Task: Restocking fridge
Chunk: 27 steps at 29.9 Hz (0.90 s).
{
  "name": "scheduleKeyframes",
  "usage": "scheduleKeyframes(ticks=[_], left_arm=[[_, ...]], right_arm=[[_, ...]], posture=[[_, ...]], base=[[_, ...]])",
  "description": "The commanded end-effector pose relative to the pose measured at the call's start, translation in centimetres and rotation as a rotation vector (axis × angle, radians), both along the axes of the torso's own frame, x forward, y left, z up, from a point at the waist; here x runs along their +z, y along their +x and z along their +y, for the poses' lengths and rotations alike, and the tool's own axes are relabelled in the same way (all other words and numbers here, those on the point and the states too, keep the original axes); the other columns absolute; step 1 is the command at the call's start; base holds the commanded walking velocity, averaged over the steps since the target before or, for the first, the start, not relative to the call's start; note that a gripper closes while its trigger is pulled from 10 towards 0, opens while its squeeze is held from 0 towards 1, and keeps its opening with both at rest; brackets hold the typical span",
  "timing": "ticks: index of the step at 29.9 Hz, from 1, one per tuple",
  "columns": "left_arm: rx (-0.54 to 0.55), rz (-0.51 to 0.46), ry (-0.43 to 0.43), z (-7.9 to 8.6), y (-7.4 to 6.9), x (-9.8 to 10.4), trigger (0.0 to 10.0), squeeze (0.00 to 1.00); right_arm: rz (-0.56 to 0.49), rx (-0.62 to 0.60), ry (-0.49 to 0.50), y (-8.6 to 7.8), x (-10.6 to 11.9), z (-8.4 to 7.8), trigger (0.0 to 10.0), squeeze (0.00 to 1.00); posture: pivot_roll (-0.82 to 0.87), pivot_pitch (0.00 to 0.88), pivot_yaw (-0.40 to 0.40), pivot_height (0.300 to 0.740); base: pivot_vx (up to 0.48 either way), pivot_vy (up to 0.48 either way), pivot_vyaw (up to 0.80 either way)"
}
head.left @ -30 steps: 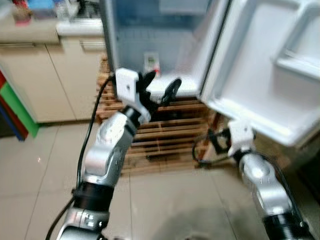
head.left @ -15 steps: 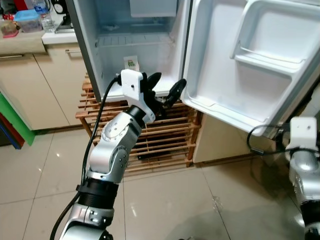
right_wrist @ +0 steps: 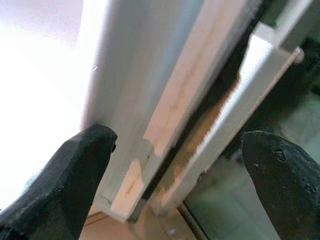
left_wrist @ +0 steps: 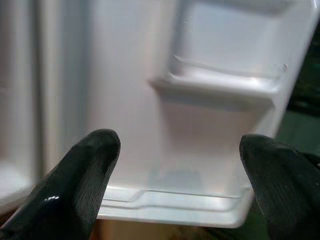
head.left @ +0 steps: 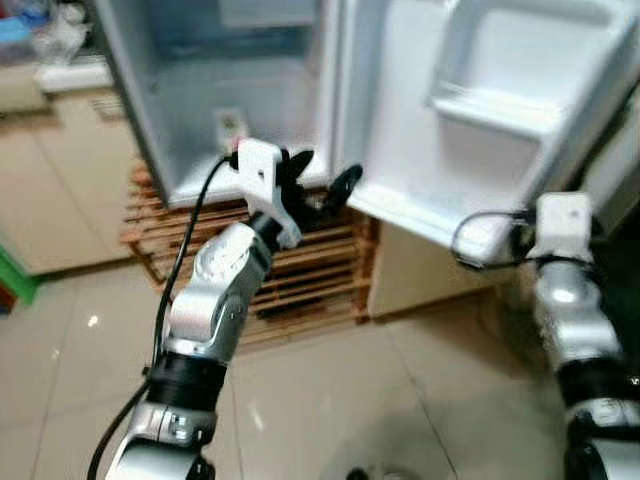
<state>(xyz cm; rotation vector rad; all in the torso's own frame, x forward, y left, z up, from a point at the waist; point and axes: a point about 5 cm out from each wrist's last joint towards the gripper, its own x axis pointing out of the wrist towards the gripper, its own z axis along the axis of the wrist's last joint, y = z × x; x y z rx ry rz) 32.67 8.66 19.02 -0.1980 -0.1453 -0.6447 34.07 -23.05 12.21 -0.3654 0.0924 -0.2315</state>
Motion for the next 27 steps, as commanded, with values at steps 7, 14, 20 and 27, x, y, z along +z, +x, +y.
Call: scheduleKeyframes(ticks=[7,14,20,27], left_arm=[[-0.077,0.032,0.042,-0.9,-0.4,-0.6,10.0,0.0],[-0.171,0.294,0.083,-1.4,-0.1,-3.5,10.0,0.0],[-0.156,0.384,0.203,-0.5,0.4,-5.1,10.0,0.0],[-0.155,0.408,0.239,0.0,0.1,-5.6,10.0,0.0]], right_arm=[[-0.159,0.246,0.128,1.4,3.4,5.2,10.0,0.0],[-0.098,0.792,0.509,-1.1,6.6,13.6,10.0,0.0],[-0.116,0.737,0.552,-1.1,7.2,10.9,10.0,0.0],[-0.064,0.639,0.537,-1.6,5.8,9.0,10.0,0.0]], posture=[[-0.17,0.0,0.022,0.74],[-0.2,0.0,0.039,0.74],[-0.21,0.0,0.044,0.74],[-0.2,0.0,0.037,0.74]], base=[[0.0,0.0,0.0],[0.0,0.0,0.0],[0.0,0.0,0.0],[0.0,0.0,0.0]])
